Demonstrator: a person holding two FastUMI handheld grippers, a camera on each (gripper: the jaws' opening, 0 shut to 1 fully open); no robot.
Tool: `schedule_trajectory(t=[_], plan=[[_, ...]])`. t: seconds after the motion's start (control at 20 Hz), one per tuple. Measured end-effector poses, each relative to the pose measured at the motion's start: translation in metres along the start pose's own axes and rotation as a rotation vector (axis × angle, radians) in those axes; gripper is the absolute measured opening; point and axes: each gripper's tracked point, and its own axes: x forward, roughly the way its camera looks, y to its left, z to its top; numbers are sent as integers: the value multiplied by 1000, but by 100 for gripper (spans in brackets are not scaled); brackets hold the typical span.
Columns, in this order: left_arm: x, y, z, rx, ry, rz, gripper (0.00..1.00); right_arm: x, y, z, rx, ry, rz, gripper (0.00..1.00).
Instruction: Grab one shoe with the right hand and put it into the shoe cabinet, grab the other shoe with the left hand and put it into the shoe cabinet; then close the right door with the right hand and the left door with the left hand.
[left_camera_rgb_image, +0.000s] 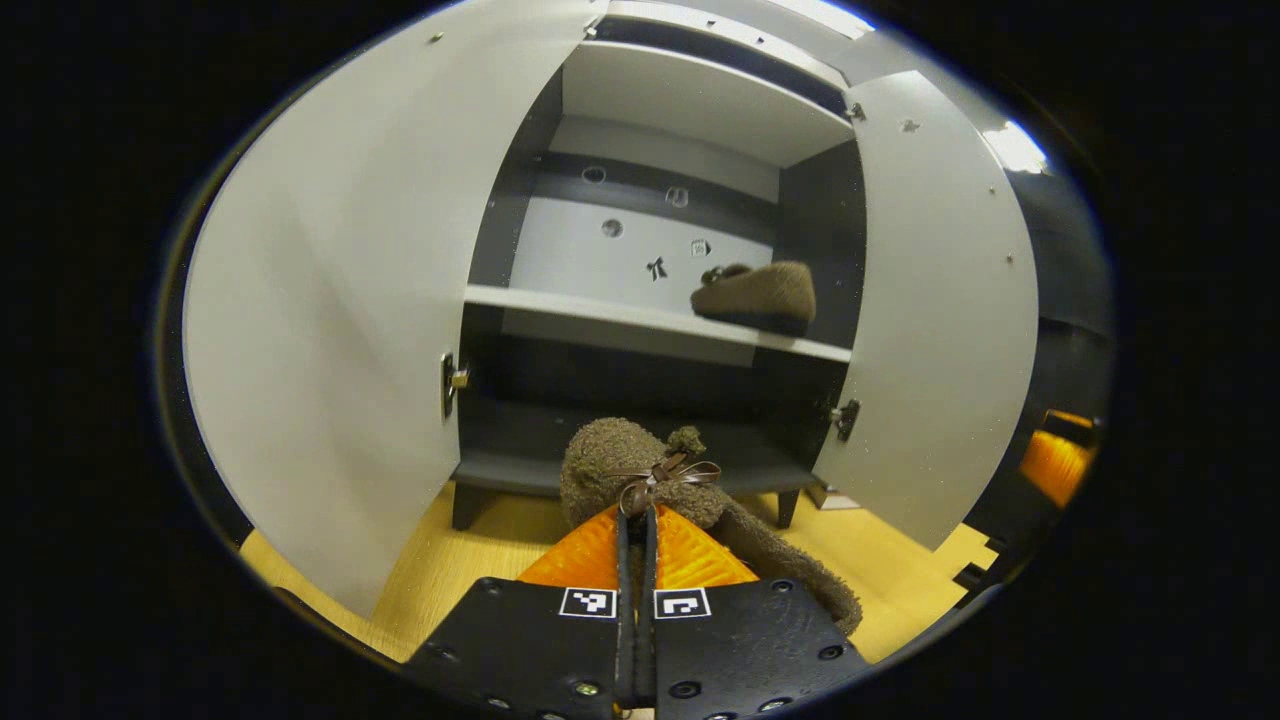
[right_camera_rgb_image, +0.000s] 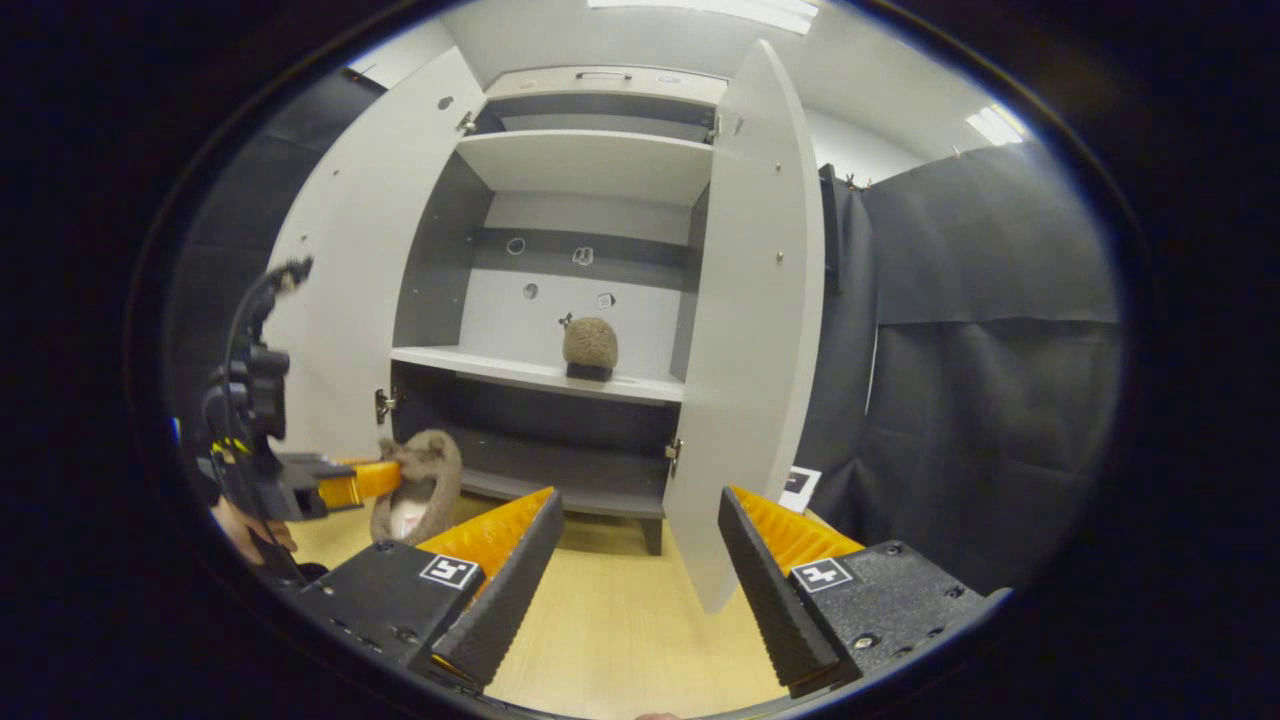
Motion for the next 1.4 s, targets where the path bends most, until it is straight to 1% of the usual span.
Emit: schedule_trajectory(t=[0.1, 0.15, 0.3, 0.35, 0.5, 0.65, 0.75, 0.85, 0.9, 0.95, 1.15, 1.2, 1.3, 1.35, 1.4], plan=[[1, -11, 43, 63, -53, -15, 0, 0, 1, 0, 2, -1, 5, 100], [4, -17, 63, 78, -78, -24, 0, 1, 0, 0, 3, -2, 4, 100], [25, -28, 125, 87, -141, -56, 0, 2, -3, 0, 15, -5, -3, 99], [35, -26, 140, 92, -144, -62, 0, 1, -6, -3, 22, -2, -6, 100], [80, -16, 167, 104, -106, -57, 0, -1, -9, -9, 47, 12, -11, 99], [128, -4, 173, 117, -37, -52, 0, -3, -12, -11, 50, 14, -24, 100], [159, 6, 173, 117, 5, -34, 0, -5, -13, -12, 32, 17, -34, 98], [185, 18, 171, 115, 50, -10, 0, -6, -13, -13, 30, 21, -36, 98], [195, 22, 170, 117, 76, -2, 0, -6, -13, -13, 34, 24, -38, 100], [202, 26, 166, 118, 110, 6, 0, -7, -14, -13, 42, 25, -41, 98], [227, 33, 150, 81, 212, -9, 0, -7, -19, -13, 64, 28, -60, 98], [227, 31, 152, 76, 205, -13, 0, -7, -21, -12, 67, 26, -65, 98], [229, 37, 149, 92, 210, 2, 0, -8, -25, -13, 69, 27, -76, 98], [229, 34, 152, 98, 196, 0, 4, -8, -27, -14, 69, 28, -80, 99], [230, 35, 151, 103, 195, 5, 0, -8, -27, -15, 68, 31, -82, 98]])
